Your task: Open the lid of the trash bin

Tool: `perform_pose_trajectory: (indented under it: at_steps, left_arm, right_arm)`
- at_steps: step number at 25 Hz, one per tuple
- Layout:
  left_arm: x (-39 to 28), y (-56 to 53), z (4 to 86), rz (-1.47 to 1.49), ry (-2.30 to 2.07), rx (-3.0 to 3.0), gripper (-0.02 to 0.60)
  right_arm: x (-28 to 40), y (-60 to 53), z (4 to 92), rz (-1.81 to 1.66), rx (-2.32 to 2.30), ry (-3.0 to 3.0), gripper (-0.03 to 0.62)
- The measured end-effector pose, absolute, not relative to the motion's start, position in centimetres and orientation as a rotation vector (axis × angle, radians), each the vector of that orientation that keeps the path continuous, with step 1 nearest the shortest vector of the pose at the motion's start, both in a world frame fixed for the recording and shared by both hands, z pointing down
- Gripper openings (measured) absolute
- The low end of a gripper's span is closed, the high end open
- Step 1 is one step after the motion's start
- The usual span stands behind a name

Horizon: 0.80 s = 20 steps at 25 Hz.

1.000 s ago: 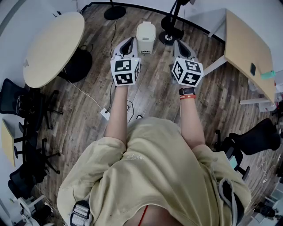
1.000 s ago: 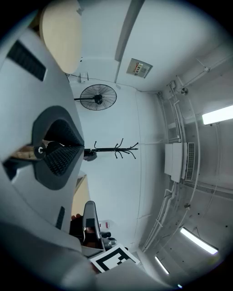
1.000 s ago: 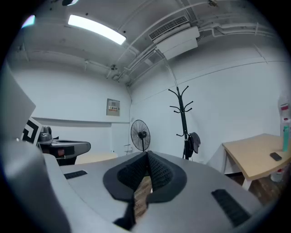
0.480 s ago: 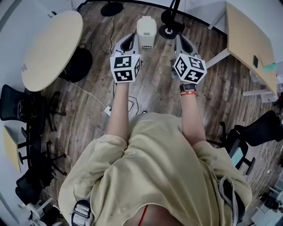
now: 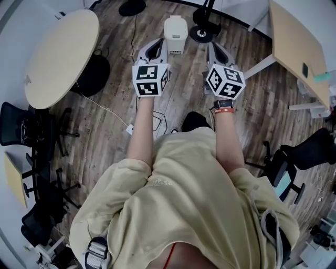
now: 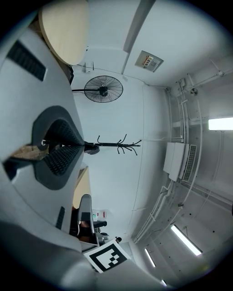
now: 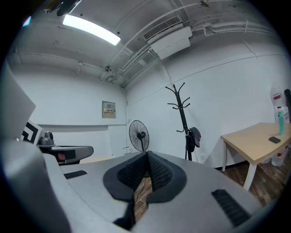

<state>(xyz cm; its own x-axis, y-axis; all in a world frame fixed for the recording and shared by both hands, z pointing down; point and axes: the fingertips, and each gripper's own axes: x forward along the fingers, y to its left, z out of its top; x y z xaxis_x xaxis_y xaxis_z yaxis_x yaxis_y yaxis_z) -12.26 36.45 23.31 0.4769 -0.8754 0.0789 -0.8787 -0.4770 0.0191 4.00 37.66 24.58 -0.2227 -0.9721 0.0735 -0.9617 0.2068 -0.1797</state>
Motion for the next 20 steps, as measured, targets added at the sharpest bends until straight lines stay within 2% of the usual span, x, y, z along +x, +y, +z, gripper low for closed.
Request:
perform_pose_trajectory:
  at_steps: [12,20]
  left_arm:
    - [-10.3,26.7,24.5,0.132,-1.571,2.63,0.023]
    - [-6.6,18.8,24.9,0.176,-1.592,2.618,0.023]
  right_arm:
    - [4.7,26.5,26.1,-0.348,-1.865,2.448,0.016]
    - [7.5,17.8,26.2,-0.365,-1.83,2.498,0.015]
